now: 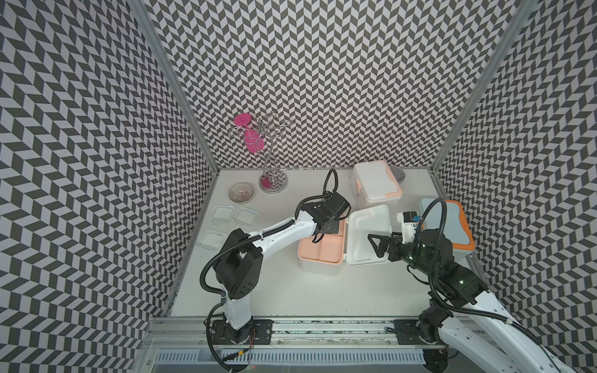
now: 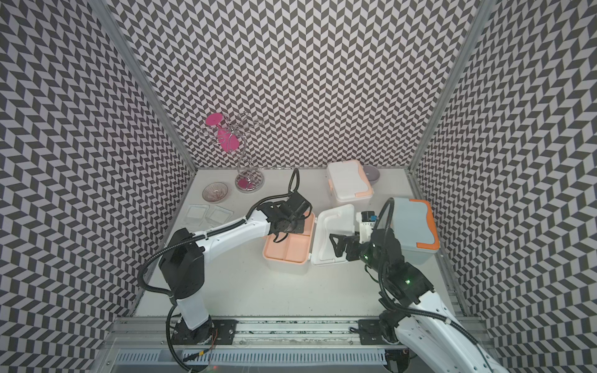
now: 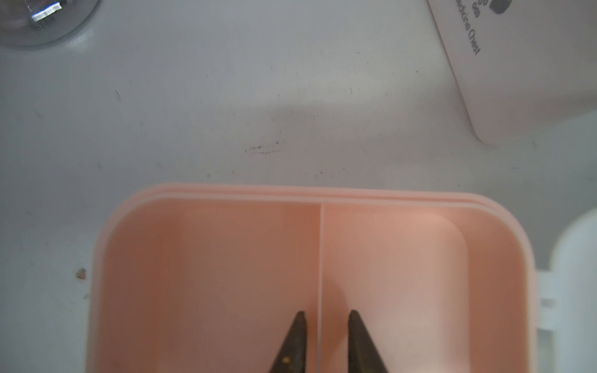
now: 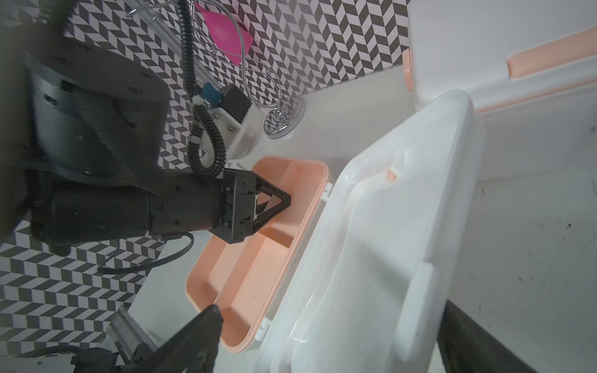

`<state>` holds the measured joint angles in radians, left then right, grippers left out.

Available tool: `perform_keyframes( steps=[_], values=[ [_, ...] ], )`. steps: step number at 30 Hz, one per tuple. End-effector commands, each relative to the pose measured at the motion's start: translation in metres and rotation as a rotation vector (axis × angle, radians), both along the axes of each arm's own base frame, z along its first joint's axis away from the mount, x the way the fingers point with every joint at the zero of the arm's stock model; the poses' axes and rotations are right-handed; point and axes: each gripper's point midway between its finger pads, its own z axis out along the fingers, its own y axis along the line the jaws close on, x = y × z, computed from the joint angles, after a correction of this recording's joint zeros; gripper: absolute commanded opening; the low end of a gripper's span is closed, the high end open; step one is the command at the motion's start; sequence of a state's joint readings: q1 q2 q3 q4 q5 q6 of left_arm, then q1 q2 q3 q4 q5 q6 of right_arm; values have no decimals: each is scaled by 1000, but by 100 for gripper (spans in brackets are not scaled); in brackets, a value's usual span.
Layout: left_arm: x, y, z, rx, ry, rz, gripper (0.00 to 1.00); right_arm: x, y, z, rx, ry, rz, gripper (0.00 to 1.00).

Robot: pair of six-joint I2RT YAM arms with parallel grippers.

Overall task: Open first aid kits and take out gauze
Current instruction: Place the compartment layer in the first aid kit, then close the lid of the first aid kit.

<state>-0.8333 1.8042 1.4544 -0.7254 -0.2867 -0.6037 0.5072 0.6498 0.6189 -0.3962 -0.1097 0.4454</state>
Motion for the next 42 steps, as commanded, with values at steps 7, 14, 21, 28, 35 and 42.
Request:
perform_keyframes(
  steps=[7, 14, 21, 28, 35, 42],
  values=[
    [-28, 2, 74, -221, -89, -68, 83, 1, 7, 11, 59, -24, 21, 100],
    [-68, 51, 89, -302, -133, -31, 100, -2, 8, 23, 80, -31, 30, 100],
    [-89, 78, 54, -370, -59, -14, 100, -3, 13, 28, 105, -23, 50, 100],
    [-94, 83, 33, -440, -26, -33, 100, -5, 15, 34, 102, -23, 71, 100],
    [-115, 55, 28, -584, 31, -162, 100, -4, 24, 44, 132, -27, 108, 100],
    [-127, 31, 39, -674, 32, -253, 100, -9, 38, 72, 187, -65, 191, 100]
  ],
)
